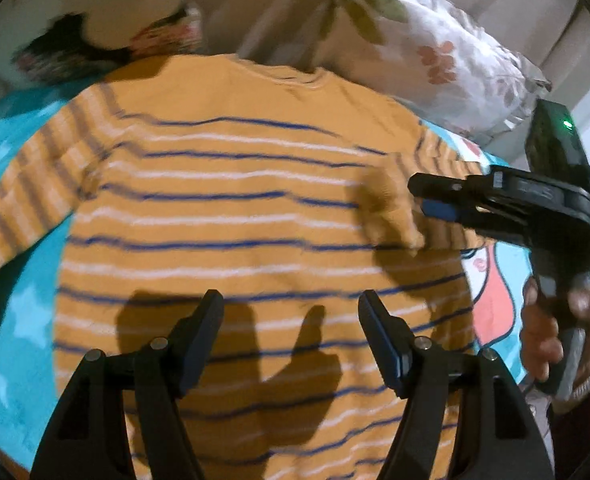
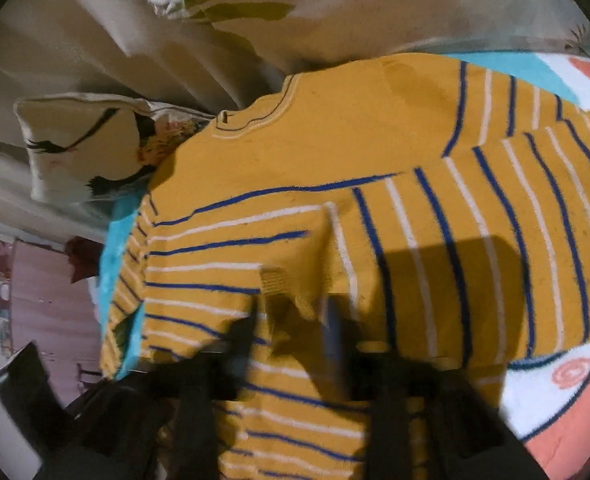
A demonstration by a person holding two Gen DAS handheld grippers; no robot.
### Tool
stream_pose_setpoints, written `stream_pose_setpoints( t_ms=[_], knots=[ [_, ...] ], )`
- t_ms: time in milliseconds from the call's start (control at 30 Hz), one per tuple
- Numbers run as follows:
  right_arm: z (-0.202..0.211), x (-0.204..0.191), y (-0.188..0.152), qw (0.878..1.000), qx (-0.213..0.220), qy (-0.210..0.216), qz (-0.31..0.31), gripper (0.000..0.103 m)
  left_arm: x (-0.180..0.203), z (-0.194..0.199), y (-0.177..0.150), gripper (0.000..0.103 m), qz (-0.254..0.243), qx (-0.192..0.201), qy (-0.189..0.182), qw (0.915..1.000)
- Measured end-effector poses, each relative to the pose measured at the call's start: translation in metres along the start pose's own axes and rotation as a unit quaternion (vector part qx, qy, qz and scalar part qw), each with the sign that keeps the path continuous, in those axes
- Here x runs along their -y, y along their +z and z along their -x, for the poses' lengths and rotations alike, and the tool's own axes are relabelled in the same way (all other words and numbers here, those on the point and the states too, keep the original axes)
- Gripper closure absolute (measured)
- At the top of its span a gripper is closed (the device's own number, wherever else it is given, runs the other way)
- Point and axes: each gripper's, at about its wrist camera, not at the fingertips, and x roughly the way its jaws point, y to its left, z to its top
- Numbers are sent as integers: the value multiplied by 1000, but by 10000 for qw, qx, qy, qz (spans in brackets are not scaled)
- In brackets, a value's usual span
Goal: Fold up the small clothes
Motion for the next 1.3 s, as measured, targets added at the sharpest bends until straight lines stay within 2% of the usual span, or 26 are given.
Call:
stream_pose_setpoints(
  t_ms=[133,267,433,533,567,600,633,667,767,900,1000,1133,1200,1300],
  knots=[
    [34,18,-6,9990,353,56,-274,46,33,-31,23,34,-191,-30,-118,9997],
    [73,50,-23,9947,742,51,-710,45,51,-64,44,34,-92,-191,-154,9997],
    [96,67,-53,9912,954,23,-920,45,65,-90,59,34,51,-252,7,9997],
    [105,77,-76,9895,1016,-49,-1026,45,76,-95,65,37,8,-220,-39,9998],
    [107,80,-84,9888,1022,-90,-1080,45,79,-98,67,41,21,-223,-58,9997],
    [107,83,-88,9886,1014,-123,-1108,45,83,-100,68,59,16,-241,-17,9997],
    [107,86,-92,9886,1002,-154,-1117,45,86,-104,69,86,-33,-295,99,9995],
    [109,90,-95,9883,1045,-140,-1100,45,88,-106,70,93,-50,-341,149,9993],
    [109,99,-101,9873,1023,-192,-1199,45,82,-100,74,95,121,-298,60,9995],
    [111,105,-102,9858,1058,-274,-1277,45,63,-69,87,96,343,-14,68,9994],
    [111,102,-99,9853,1093,-261,-1286,45,33,-37,100,96,514,232,180,9982],
    [105,91,-94,9871,1053,-230,-1181,45,-28,-2,112,96,786,515,654,9934],
    [95,83,-91,9887,969,-213,-1125,45,-55,4,112,96,975,517,824,9905],
    [74,70,-88,9910,777,-218,-1070,45,-102,3,106,96,1368,385,852,9862]
  ],
)
